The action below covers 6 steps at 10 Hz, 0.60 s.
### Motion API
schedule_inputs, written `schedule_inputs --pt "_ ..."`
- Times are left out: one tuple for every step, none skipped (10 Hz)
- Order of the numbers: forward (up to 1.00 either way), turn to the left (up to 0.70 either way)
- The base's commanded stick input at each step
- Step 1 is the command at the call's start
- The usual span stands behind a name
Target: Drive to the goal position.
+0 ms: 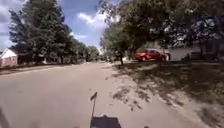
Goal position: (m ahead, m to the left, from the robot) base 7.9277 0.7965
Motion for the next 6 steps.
schedule_inputs --pt "1.00 0.00" --pt "1.00 -0.02" --pt "1.00 -0.15" --pt "1.00 -0.26" --pt "1.00 -0.22" --pt "1.00 -0.05"
